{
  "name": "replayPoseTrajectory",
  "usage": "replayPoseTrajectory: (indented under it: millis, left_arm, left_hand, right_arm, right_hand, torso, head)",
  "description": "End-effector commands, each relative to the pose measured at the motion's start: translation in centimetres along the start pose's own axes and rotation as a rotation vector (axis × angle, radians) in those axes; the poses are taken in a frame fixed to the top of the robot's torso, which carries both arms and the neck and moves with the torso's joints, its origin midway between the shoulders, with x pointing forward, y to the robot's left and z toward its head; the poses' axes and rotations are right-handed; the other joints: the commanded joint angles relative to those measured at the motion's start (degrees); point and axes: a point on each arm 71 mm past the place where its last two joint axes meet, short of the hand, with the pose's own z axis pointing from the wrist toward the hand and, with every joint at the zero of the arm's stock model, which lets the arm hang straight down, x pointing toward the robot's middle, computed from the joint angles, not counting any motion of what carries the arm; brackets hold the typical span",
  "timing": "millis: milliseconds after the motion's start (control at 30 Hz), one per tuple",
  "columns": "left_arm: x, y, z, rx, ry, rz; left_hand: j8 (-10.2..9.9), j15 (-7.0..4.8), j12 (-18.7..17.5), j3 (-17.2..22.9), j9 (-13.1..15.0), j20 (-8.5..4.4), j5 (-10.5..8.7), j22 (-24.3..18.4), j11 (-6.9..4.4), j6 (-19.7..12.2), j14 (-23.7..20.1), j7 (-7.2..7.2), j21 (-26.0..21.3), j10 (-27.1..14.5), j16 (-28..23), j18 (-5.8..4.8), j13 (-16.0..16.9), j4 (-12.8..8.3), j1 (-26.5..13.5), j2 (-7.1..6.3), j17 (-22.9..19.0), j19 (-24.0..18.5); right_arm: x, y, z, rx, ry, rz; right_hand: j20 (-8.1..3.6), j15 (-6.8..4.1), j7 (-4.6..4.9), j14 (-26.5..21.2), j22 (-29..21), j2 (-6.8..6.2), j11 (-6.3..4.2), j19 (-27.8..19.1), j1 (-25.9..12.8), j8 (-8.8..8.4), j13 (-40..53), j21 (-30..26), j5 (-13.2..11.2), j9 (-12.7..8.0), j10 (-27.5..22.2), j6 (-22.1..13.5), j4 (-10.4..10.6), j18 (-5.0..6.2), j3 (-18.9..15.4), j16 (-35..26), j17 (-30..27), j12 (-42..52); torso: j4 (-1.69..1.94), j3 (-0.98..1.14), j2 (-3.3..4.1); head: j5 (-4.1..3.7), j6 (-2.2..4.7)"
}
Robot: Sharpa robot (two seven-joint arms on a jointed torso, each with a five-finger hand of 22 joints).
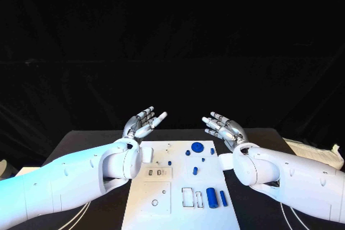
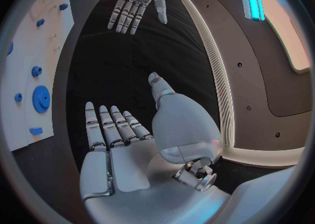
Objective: Assemble the parts on the task board
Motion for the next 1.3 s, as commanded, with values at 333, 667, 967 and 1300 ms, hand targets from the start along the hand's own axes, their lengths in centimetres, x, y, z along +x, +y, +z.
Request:
replayPoseTrajectory:
  millis: [333, 667, 967, 1300]
  left_arm:
    - [-1.0, -0.1, -0.1, -0.008, 0.099, -0.07]
    - [-1.8, -1.3, -1.3, 0.025, 0.167, -0.052]
    - [-1.0, -2.9, -3.5, 0.015, 0.222, -0.079]
    - [0.0, -4.2, -5.4, -0.02, 0.251, -0.161]
  left_hand:
    - [4.56, -0.19, 6.05, 5.77, 2.23, 0.61, -1.08, 4.28, 1.08, 21.39, 24.55, 7.21, 8.72, 30.01, 6.74, 2.61, 2.56, -0.73, 6.15, 8.17, 2.99, 26.95]
    - [6.35, -4.86, 6.3, 8.78, 2.15, -2.9, -1.14, 4.89, -2.8, 37.04, 38.31, 3.85, 12.35, 42.11, 9.19, 3.81, 1.78, -7.89, 12.15, 10.51, 4.01, 42.05]
    - [5.05, -6.62, 3.93, 11.54, 1.73, -5.07, -1.1, 5.41, -4.14, 39.74, 43.74, 3.04, 13.63, 46.88, 9.15, 3.68, 1.73, -9.74, 12.08, 9.51, 5.83, 46.94]
    - [4.12, -6.37, 2.55, 11.75, 1.68, -5.01, -1.11, 5.22, -3.91, 39.74, 43.62, 3.17, 13.15, 46.89, 8.24, 3.45, 1.71, -9.34, 10.36, 9.02, 6.4, 46.99]
  right_arm:
    - [-1.5, 1.1, 1.2, -0.148, 0.186, -0.346]
    - [-2.1, 3.5, 2.2, -0.273, 0.222, -0.645]
    - [-2.1, 5.3, 2.8, -0.299, 0.244, -0.937]
    - [-0.9, 6.4, 3.2, -0.273, 0.283, -1.3]
  right_hand:
    - [-0.15, -2.4, 4.97, 34.04, 2.15, 1.81, -1.83, 24.24, 12.06, 4.02, 1.48, 6.15, -0.84, 2.18, 33.47, 31.36, -9.47, 6.7, 4.29, 4.82, 1.7, 4.17]
    - [-2.89, -4.9, 4.15, 42.7, 2.0, 0.75, -3.28, 31.1, 10.09, 2.14, 1.39, 8.43, -0.72, 1.87, 39.87, 37.56, -12.87, 6.64, 9.69, 4.37, 1.68, 1.81]
    - [-5.86, -7.61, 2.87, 50.61, 3.1, -0.74, -5.37, 36.98, 8.93, 2.55, 1.68, 11.91, -1.7, 2.09, 46.16, 41.4, -13.78, 6.62, 12.41, 5.64, 2.76, 2.23]
    - [-9.37, -10.84, 0.7, 59.99, 5.83, -3.07, -7.81, 43.73, 8.78, 2.72, 1.77, 17.82, -3.14, 2.14, 51.54, 45.3, -12.65, 6.59, 11.62, 8.78, 6.07, 1.85]
  torso:
    - [0.28, -0.33, 0.95]
    - [0.73, -0.55, 3.3]
    - [1.56, -1.0, 6.47]
    - [2.75, -1.45, 9.79]
  head:
    - [-0.32, -0.39]
    - [-0.57, -0.1]
    - [-1.54, 0.15]
    - [-3.21, 0.91]
